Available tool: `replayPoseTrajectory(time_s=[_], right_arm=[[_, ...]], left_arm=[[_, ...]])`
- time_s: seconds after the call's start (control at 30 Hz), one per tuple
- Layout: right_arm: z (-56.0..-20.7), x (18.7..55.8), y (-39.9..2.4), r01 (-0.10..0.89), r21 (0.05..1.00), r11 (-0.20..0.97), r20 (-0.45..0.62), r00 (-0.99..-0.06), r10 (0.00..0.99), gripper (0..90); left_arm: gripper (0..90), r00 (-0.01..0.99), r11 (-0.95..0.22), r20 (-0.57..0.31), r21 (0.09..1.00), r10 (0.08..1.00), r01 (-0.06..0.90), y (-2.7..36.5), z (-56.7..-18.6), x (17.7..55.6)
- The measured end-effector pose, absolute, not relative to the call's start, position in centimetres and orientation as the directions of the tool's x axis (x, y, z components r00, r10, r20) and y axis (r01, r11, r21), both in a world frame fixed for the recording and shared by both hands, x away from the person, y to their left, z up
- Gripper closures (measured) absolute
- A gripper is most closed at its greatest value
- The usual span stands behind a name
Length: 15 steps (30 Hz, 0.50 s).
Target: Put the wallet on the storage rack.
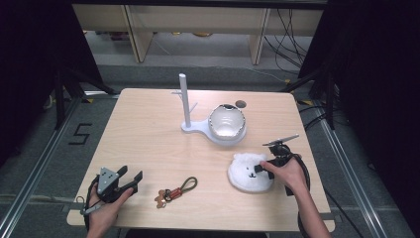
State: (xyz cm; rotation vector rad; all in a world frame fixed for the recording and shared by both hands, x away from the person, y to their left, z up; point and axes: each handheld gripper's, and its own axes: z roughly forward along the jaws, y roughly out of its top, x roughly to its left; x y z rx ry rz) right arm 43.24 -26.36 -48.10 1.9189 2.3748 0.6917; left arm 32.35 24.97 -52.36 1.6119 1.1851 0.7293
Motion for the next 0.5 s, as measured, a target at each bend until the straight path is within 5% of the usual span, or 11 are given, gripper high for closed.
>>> replayPoseTrajectory(time_s=[0.2, 0.5], right_arm=[[-48.03, 43.3, -26.16, 0.927, 0.335, 0.17, 0.249, -0.261, 0.933, 39.0], [-47.72, 43.24, -25.95, 0.938, 0.306, 0.161, 0.267, -0.247, 0.932, 70.2]], left_arm=[[36.5, 0.346, -0.059, -0.072, 0.934, 0.935, 0.353, 24.98, -52.36, 32.34], [36.5, 0.343, -0.054, -0.076, 0.933, 0.936, 0.355, 25.07, -52.36, 32.26]])
